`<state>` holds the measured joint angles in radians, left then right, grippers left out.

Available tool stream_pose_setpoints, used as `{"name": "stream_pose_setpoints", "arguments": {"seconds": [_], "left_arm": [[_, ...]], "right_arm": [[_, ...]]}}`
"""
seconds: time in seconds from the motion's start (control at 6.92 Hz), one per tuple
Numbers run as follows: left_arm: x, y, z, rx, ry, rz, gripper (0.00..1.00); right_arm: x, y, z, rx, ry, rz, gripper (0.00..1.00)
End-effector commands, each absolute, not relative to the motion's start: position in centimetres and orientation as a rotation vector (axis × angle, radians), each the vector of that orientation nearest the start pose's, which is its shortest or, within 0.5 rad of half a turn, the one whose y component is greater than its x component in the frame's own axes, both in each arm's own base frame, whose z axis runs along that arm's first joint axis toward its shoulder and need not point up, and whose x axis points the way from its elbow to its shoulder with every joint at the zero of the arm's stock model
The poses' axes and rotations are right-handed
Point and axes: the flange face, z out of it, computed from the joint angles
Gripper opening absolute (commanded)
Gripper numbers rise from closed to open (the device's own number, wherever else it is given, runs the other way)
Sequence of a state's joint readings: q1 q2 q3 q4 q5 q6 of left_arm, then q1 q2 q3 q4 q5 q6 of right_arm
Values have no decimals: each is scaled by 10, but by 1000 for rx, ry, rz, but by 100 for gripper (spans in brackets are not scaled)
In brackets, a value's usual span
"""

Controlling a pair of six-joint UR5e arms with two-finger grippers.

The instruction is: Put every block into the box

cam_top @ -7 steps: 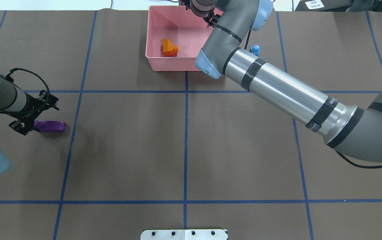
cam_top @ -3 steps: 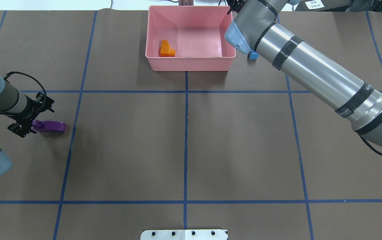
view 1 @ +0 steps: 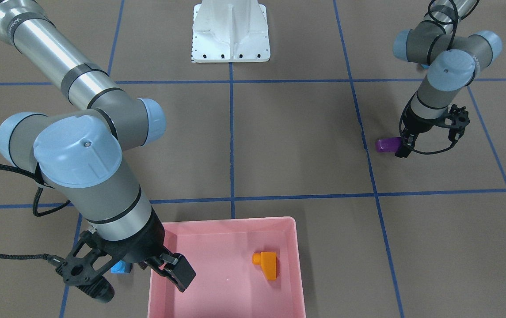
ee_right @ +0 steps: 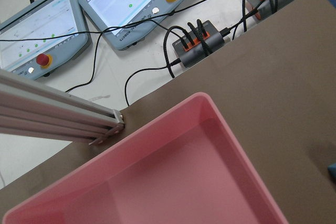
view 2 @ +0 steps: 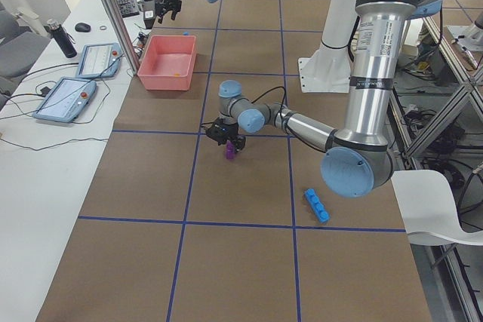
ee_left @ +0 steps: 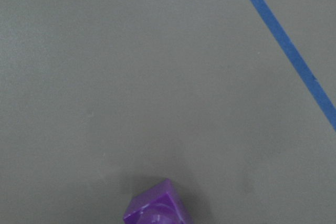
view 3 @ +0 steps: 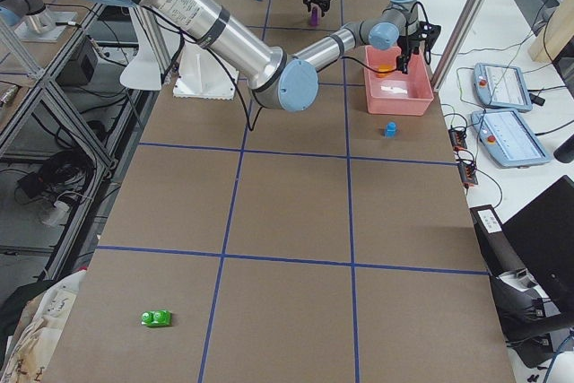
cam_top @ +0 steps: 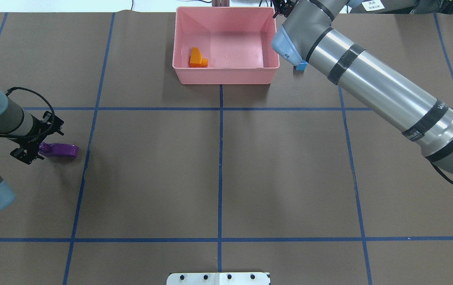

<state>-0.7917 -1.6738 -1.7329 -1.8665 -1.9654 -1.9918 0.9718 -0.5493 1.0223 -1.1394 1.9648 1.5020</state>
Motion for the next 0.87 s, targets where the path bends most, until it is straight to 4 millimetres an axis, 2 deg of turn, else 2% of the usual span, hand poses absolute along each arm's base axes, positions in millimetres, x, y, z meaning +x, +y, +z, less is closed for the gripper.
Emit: {"name": "stream_pose_setpoints", "arguments": {"seconds": [0.0,0.14,0.29,0.43,0.58,0.72], "left_arm": [[325,-463,507,-291,634,-1070,7],[330,-466,497,-295,626,-1073,0],[338,-474,470,-299,652,-1061,0],[350,-491,429,-291,689,-1055,0],[359,-515,378,-287,715,-1062,0],[355,-536,334,-277,754,-1075,0]], "right_arm": [[-360,-769,244,179,-894,594,100],[-347,-779,255,193,-868,619,100],[-344,-779,283,210,-824,643,100],[-360,-770,294,199,-815,629,100],[-392,-752,320,210,-789,607,100],[-405,-752,341,220,-800,597,100]]}}
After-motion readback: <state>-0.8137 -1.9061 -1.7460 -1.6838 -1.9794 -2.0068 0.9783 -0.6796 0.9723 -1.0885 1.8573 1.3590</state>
